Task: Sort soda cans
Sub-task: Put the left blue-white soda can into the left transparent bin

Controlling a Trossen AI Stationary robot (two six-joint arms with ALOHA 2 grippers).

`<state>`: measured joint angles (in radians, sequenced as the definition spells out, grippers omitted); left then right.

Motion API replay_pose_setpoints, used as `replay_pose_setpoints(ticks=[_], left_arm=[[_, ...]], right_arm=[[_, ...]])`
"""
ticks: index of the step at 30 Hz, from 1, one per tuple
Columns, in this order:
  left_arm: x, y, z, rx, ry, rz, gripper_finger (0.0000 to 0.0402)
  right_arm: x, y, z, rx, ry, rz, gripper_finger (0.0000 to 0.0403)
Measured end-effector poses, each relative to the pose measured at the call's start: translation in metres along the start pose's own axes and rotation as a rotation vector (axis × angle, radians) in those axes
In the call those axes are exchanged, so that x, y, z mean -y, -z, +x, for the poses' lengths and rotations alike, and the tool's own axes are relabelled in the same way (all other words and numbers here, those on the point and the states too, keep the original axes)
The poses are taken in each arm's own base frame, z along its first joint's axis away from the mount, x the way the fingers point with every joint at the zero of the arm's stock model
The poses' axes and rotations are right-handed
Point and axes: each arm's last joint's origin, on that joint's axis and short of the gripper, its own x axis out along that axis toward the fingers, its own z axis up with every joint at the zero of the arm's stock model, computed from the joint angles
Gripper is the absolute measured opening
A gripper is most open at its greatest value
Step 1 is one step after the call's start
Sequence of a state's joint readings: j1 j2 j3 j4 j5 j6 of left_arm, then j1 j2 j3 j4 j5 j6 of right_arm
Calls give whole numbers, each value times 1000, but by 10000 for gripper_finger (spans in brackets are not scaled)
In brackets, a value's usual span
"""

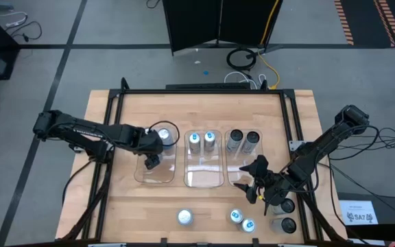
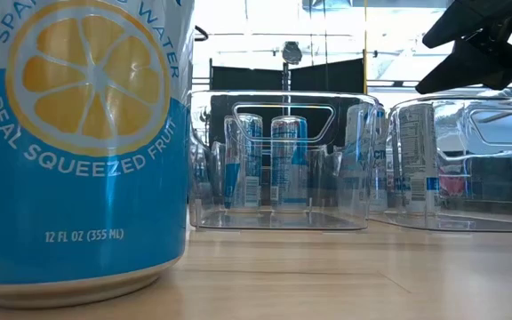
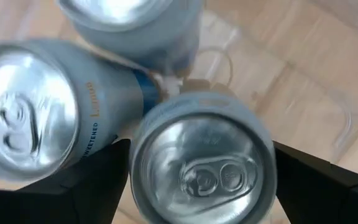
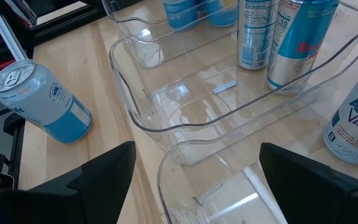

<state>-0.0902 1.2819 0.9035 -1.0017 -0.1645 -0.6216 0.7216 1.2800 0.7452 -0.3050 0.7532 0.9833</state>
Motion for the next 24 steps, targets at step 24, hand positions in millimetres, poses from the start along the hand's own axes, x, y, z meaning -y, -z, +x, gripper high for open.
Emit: replay_pose_setpoints(ticks=[24], left_arm=[[-3, -10, -58, -75, 6, -152, 364]], right_arm=[[-3, -2, 0, 11, -25, 23, 336]])
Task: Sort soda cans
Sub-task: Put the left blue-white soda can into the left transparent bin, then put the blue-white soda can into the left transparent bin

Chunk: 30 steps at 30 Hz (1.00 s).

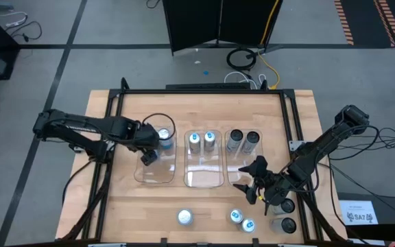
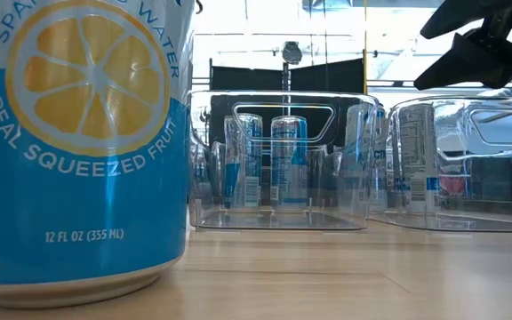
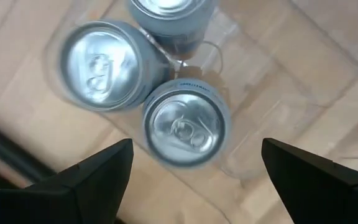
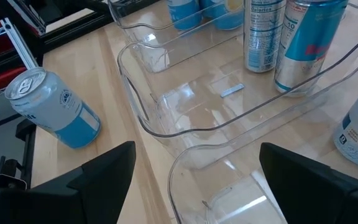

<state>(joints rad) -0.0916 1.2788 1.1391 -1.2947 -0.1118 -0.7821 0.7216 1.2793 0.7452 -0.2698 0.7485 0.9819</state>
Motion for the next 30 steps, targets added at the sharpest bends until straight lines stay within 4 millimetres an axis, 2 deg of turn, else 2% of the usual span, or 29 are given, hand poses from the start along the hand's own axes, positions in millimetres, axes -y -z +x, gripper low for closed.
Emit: replay_pose_setpoints(ticks=[4, 8, 14, 19, 24, 30], left_arm=[[2, 0, -25, 19, 11, -35, 364], [19, -2, -43, 122, 143, -37, 364], [69, 6, -54, 293, 417, 39, 364], [116, 21, -47, 324, 529, 176, 364], [162, 26, -43, 284, 505, 271, 364], [204, 25, -45, 214, 375, 362, 364]], right_arm=[[-1, 0, 0, -19, -17, 1, 336], [-1, 1, 0, -34, -28, 1, 336], [-1, 1, 0, -35, -30, 2, 336], [-1, 1, 0, -35, -30, 2, 336], [-2, 0, 0, -32, -33, 8, 336], [-2, 0, 0, -30, -37, 14, 336]])
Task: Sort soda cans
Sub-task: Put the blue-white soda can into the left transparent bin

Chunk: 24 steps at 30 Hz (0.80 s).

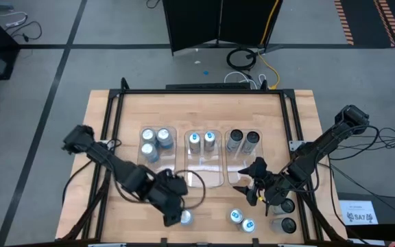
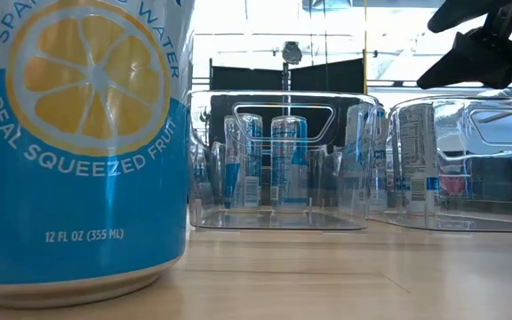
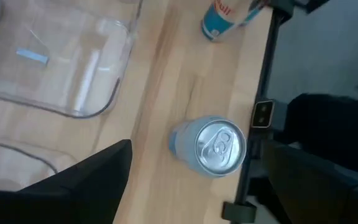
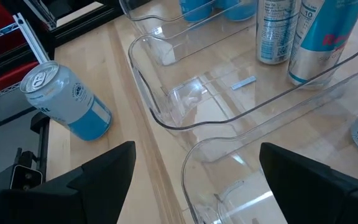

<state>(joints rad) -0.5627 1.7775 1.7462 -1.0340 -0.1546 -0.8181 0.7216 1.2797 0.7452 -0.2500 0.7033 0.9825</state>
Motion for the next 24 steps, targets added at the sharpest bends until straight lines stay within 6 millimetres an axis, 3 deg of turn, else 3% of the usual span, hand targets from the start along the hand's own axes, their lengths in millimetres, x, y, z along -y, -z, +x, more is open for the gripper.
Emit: replay_pose_setpoints(ticks=[8, 15, 24], left_arm=[[29, -10, 36, -51, -36, 102, 364], [29, -3, 65, -145, -108, 137, 364], [31, 4, 85, -172, -158, 152, 364]], right_arm=[[0, 0, 0, -2, -1, 0, 336], [0, 0, 0, -2, -1, 0, 336], [0, 0, 0, -2, -1, 0, 336]])
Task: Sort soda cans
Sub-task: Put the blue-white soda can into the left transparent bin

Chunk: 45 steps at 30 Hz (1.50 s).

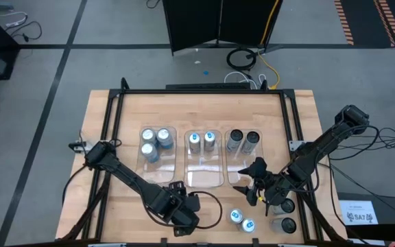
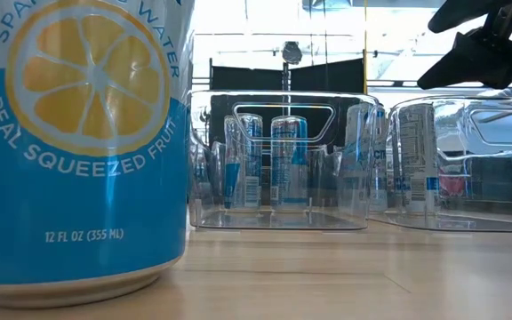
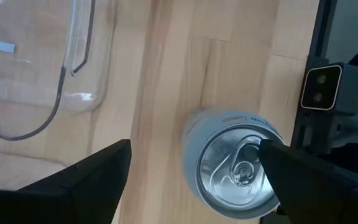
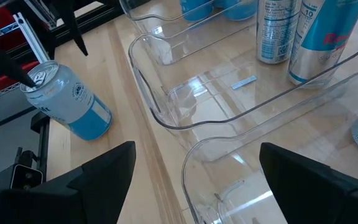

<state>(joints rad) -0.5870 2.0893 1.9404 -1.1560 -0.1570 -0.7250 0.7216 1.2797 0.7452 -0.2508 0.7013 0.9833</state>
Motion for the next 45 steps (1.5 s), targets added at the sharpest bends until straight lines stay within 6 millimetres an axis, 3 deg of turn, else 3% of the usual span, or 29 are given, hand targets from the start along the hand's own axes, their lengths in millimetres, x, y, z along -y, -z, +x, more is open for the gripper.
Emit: replay_pose_setpoints(ticks=[21, 33, 45], left_arm=[[3, 1, 2, 9, -2, 6, 364], [-4, 1, -17, 43, -2, -5, 364], [18, 10, -23, 106, 73, 38, 364]], right_arm=[[0, 0, 0, 0, 0, 18, 336], [0, 0, 0, -1, 0, 18, 336], [0, 0, 0, -1, 1, 18, 336]])
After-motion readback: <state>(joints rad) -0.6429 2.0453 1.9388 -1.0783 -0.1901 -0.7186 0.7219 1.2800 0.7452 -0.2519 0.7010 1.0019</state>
